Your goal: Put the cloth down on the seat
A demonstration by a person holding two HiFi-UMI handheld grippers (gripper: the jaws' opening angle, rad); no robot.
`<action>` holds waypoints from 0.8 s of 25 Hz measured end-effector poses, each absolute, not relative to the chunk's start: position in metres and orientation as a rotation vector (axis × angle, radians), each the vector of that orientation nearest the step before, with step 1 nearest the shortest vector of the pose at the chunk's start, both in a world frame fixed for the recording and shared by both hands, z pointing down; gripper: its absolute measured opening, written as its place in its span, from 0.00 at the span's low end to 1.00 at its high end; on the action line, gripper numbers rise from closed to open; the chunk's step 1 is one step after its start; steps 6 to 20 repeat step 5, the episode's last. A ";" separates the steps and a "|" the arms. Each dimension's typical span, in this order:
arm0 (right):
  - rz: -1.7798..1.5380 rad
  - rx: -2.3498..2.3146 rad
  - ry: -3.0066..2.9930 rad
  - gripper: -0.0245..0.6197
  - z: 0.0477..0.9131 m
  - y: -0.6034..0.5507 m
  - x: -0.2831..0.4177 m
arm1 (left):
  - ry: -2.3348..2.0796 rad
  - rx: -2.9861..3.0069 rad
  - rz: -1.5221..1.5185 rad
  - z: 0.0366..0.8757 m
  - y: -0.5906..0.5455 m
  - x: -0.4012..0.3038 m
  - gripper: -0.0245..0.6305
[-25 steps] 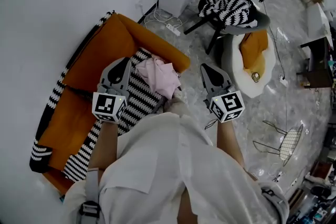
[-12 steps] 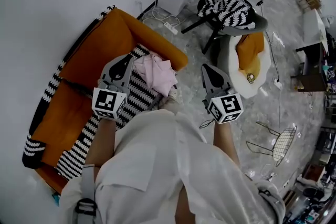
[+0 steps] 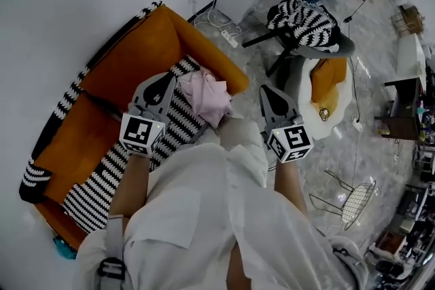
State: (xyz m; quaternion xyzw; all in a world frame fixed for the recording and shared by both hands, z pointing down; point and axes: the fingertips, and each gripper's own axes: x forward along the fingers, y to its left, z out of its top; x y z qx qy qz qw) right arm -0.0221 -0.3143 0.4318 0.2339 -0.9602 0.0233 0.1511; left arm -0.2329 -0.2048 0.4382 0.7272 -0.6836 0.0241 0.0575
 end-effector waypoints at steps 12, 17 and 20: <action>0.063 0.617 -2.766 0.05 0.429 -0.326 -0.037 | -2.088 2.192 0.072 0.435 -0.216 -0.241 0.08; 0.063 0.617 -2.766 0.05 0.429 -0.326 -0.037 | -2.088 2.192 0.072 0.435 -0.216 -0.241 0.08; 0.063 0.617 -2.766 0.05 0.429 -0.326 -0.037 | -2.088 2.192 0.072 0.435 -0.216 -0.241 0.08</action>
